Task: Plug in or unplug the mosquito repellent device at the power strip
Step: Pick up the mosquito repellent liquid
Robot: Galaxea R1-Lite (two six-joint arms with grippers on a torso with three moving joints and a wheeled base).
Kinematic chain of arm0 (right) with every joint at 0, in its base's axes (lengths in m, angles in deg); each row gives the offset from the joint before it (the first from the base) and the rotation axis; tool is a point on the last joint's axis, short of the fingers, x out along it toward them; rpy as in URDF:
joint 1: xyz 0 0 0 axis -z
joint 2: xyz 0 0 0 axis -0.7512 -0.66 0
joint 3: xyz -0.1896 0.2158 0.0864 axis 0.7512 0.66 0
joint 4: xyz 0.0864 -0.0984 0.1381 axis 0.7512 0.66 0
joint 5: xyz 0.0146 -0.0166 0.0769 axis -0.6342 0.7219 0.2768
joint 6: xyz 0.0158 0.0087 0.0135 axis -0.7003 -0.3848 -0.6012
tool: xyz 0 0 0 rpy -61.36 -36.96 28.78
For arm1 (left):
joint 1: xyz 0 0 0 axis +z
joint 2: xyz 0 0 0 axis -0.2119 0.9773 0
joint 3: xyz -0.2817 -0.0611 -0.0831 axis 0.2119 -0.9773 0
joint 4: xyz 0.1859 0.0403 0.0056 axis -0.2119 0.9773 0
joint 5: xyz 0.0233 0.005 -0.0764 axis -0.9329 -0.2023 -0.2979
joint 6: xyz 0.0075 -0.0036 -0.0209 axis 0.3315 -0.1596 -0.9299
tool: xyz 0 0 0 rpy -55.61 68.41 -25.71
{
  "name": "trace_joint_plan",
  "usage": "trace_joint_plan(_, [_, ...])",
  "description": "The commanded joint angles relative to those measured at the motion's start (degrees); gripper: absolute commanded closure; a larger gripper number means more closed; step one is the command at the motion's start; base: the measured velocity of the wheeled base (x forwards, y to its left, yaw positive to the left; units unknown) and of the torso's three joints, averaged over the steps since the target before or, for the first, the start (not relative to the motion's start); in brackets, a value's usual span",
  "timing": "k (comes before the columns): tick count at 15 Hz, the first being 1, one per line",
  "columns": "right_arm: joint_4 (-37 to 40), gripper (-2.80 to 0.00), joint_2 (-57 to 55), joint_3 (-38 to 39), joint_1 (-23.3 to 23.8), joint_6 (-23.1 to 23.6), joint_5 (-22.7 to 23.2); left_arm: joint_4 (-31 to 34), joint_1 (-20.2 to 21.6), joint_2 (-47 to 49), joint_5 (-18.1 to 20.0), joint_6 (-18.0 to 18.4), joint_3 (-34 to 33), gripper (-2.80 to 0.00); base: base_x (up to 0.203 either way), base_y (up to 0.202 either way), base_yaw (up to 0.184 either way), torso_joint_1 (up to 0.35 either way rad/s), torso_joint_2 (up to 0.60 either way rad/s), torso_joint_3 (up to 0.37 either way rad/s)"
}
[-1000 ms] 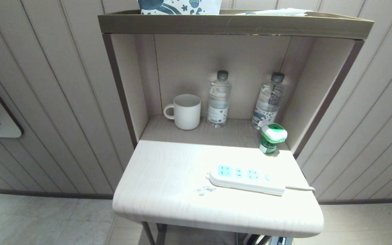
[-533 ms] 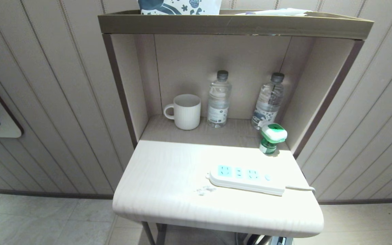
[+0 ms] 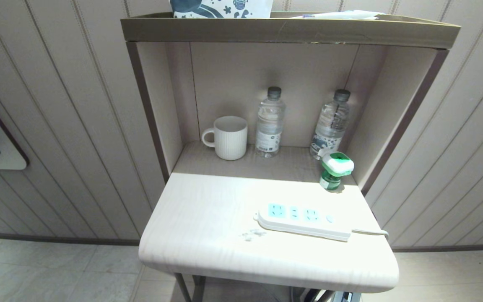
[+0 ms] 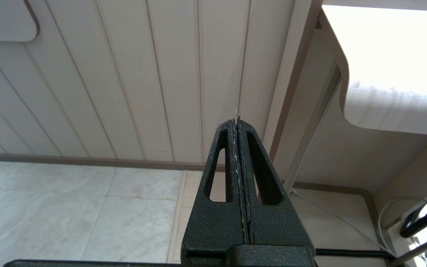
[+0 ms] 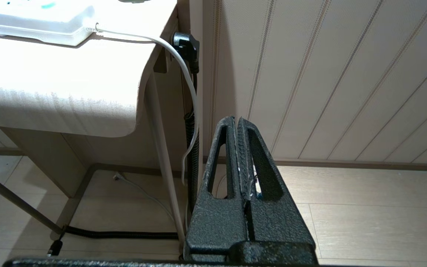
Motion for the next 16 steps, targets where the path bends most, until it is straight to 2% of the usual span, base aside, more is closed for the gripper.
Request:
trace_joint_plan(1, [-0.2,0.00,-4.2,-2.4,-0.1,0.1,0.1,0.0,0.0,0.1,0.0,0.0,0.1,0.00,0.000,0.000,0.000,0.000,0.00,0.000])
trace_joint_plan(4, [-1.4,0.00,-16.8,-10.1,-1.5,-1.8,-0.2,0.0,0.0,0.1,0.0,0.0,0.1,0.00,0.000,0.000,0.000,0.000,0.00,0.000])
trace_joint_plan(6, [-4.6,0.00,-28.4,-16.4,-5.7,-5.2,-1.1,0.0,0.0,0.1,0.0,0.0,-0.1,0.00,0.000,0.000,0.000,0.000,0.00,0.000])
trace_joint_plan(7, [-5.9,0.00,-33.9,-19.4,-9.5,-6.6,-1.5,0.0,0.0,0.1,0.0,0.0,0.1,0.00,0.000,0.000,0.000,0.000,0.00,0.000])
trace_joint_plan(9, [-7.6,0.00,-42.4,-25.8,-20.1,-8.8,-2.8,0.0,0.0,0.1,0.0,0.0,-0.1,0.00,0.000,0.000,0.000,0.000,0.00,0.000])
trace_joint_plan(10, [-8.0,0.00,-45.9,-28.2,-24.8,-9.5,-5.0,0.0,0.0,0.1,0.0,0.0,0.1,0.00,0.000,0.000,0.000,0.000,0.00,0.000])
trace_joint_plan(12, [-8.5,0.00,-52.6,-32.1,-33.0,-10.0,-13.3,0.0,0.0,0.1,0.0,0.0,0.0,0.00,0.000,0.000,0.000,0.000,0.00,0.000])
trace_joint_plan(13, [-8.6,0.00,-56.2,-34.0,-35.6,-10.1,-17.1,0.0,0.0,0.1,0.0,0.0,0.0,0.00,0.000,0.000,0.000,0.000,0.00,0.000])
trace_joint_plan(14, [-8.6,-2.80,-59.1,-35.7,-37.3,-10.1,-19.9,0.0,0.0,0.1,0.0,0.1,-0.1,0.00,0.000,0.000,0.000,0.000,0.00,0.000])
trace_joint_plan(16, [-8.9,-2.80,-62.5,-37.8,-38.5,-9.8,-21.8,0.0,0.0,0.1,0.0,0.0,-0.1,0.00,0.000,0.000,0.000,0.000,0.00,0.000])
